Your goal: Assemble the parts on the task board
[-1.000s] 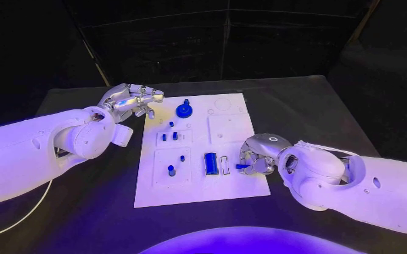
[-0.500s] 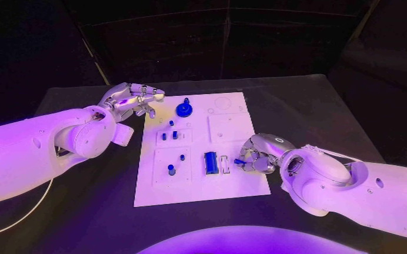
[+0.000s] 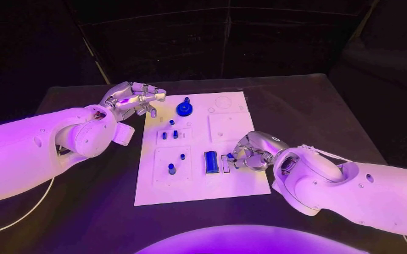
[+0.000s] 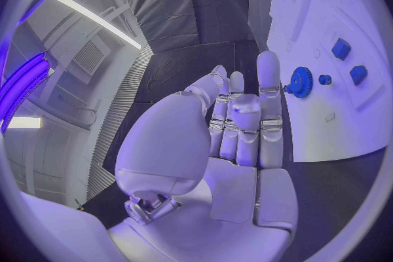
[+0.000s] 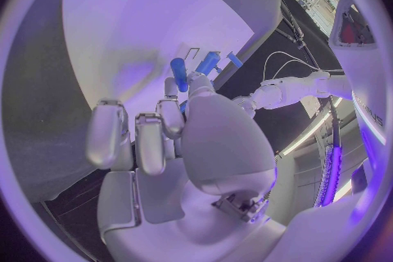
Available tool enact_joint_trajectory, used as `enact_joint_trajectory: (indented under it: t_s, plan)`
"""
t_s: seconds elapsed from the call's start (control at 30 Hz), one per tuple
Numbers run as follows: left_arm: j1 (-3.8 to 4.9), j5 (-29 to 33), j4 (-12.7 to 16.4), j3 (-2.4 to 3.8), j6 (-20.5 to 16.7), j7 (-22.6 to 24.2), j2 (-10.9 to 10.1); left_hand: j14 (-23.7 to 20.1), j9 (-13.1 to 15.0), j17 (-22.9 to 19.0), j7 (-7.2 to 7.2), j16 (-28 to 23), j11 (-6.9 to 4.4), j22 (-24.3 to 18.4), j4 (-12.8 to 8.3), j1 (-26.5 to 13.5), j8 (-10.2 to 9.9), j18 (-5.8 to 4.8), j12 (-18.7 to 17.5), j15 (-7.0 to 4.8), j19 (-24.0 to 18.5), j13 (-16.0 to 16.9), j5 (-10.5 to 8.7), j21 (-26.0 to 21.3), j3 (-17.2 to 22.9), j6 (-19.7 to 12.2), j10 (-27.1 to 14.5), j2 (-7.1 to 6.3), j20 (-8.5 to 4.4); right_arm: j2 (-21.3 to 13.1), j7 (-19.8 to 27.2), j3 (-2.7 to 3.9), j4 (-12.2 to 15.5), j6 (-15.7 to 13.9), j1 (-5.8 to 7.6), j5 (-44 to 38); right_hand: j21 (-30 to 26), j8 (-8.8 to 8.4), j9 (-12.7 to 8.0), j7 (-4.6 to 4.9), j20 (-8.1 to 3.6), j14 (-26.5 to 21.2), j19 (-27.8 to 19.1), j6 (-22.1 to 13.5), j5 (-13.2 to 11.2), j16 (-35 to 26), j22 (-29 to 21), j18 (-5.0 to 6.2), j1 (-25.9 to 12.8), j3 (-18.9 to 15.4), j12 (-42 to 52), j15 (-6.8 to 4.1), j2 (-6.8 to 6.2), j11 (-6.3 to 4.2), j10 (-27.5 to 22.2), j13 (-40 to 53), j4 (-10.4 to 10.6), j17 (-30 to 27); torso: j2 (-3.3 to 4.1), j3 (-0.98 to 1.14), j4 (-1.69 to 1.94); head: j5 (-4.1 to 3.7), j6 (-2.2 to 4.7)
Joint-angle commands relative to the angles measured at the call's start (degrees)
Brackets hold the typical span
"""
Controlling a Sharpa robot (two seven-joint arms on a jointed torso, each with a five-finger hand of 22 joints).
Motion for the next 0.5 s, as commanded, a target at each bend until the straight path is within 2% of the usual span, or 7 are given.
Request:
enact_joint_trajectory:
  t_s: [0.03, 0.17, 0.5]
  plan:
    - [0.07, 0.1, 0.1, 0.04, 1.0, 1.0, 0.1, -0.4, -0.1, -0.1, 0.06, -0.2, 0.06, 0.0, 0.1, 0.1, 0.2, 0.69, 0.3, 0.03, -0.4, 0.0, -0.08, -0.2, 0.3, -0.5, -0.4, 0.56, 0.01, 0.6, -0.7, 0.0, -0.4, 0.2, 0.04, 2.4, 0.6, 0.13, 0.1, 0.13, 0.01, 4.6, 0.7, 0.5, 0.3, 0.6, 0.5, -0.03, -1.2, -0.4, 0.6, -0.41, -0.14, -0.69, 1.3, 0.4, 0.8, 6.5, 0.02, 0.0, 0.01, 0.01, 0.03]
    - [0.07, 0.1, 0.1, 0.04, 1.2, 1.1, 0.1, -0.4, -0.1, 0.0, 0.1, -0.2, 0.09, 0.0, 0.1, 0.2, 0.2, 0.68, 0.2, 0.04, -0.4, 0.0, -0.09, -0.2, 0.4, -0.6, -0.5, 0.52, 0.02, 1.3, -1.5, 0.0, -0.9, 1.5, 0.04, 2.7, 1.7, 0.16, 0.2, -0.09, -0.09, 4.9, 1.5, 1.2, -3.5, 1.6, 2.2, -0.35, -2.9, -1.3, 2.9, -0.52, 0.27, -0.86, 2.6, 2.2, 0.9, 8.0, 0.02, -0.01, 0.0, 0.07, 0.03]
    - [0.07, 0.1, 0.2, 0.04, 1.6, 0.8, 0.2, -0.4, -0.1, 0.1, 0.11, -0.2, 0.1, 0.0, 0.1, 0.2, 0.2, 0.68, 0.3, 0.05, -0.4, 0.0, -0.09, -0.2, 0.4, -0.6, -0.5, 0.52, 0.02, 2.3, -2.2, 0.0, -2.2, 3.3, 0.04, 2.5, 1.8, 0.13, 0.3, -0.17, -0.13, 4.9, 1.5, 1.6, -4.3, 1.5, 2.3, -0.37, -3.4, -1.6, 2.8, -0.57, 0.5, -0.91, 2.6, 2.2, 0.9, 7.9, 0.05, -0.06, 0.0, 0.16, -0.29]
